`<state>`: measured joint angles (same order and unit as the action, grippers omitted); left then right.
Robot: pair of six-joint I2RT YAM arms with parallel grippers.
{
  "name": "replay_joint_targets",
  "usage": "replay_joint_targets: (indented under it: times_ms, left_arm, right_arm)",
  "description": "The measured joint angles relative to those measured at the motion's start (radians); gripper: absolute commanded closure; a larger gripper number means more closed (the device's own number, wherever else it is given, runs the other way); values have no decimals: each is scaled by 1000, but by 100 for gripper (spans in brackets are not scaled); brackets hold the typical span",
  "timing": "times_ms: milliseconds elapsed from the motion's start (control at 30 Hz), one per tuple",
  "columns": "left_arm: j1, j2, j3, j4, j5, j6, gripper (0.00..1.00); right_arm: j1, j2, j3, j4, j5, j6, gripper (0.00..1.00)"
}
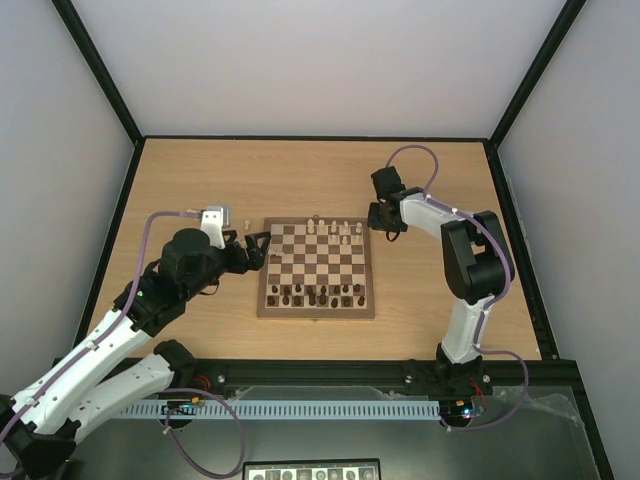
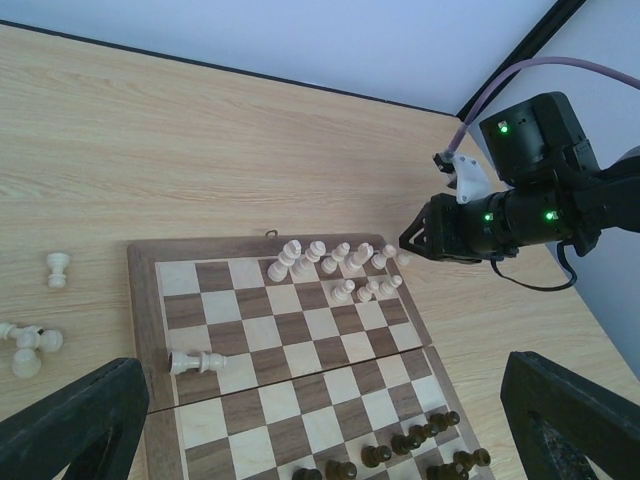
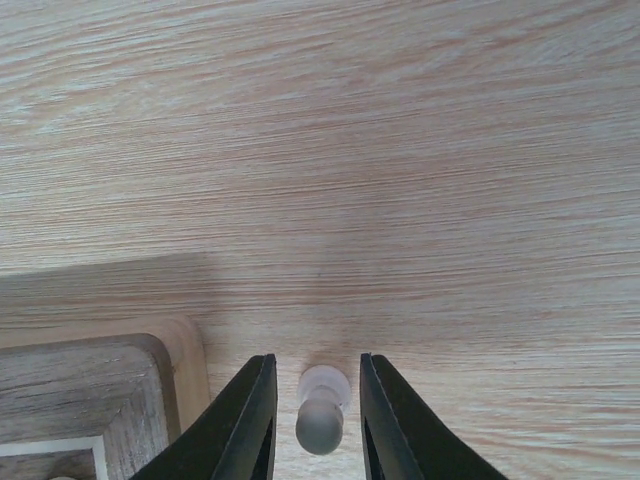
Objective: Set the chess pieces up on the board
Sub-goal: Pick up the chess piece at the center of the board.
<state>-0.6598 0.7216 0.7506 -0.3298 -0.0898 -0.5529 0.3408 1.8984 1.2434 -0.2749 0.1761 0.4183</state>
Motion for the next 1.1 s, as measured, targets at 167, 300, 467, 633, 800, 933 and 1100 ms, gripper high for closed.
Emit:
replay_joint_targets:
  times_ms: [167, 300, 467, 633, 800, 933, 1100]
  left_arm:
    - [0, 1, 0, 3, 0, 2, 1]
    - [0, 1, 0, 5, 0, 3, 1]
    - [0, 4, 0, 12, 0, 3, 1]
    - [0, 6, 0, 17, 0, 3, 1]
    - [0, 6, 0, 19, 0, 3, 0]
    - [0, 6, 0, 23, 0, 3, 1]
    - [0, 6, -2, 24, 0, 3, 1]
  right_arm:
    - [2, 0, -2, -1, 18, 0, 77]
    - [6, 0, -12, -1, 24, 0, 78]
    - [13, 0, -31, -2, 27, 0, 84]
    - [17, 0, -36, -3, 32, 0, 92]
    - [19, -7, -37, -4, 39, 0, 96]
    - [21, -38, -43, -11, 46, 0, 96]
    - [35, -105, -46, -28, 59, 0, 96]
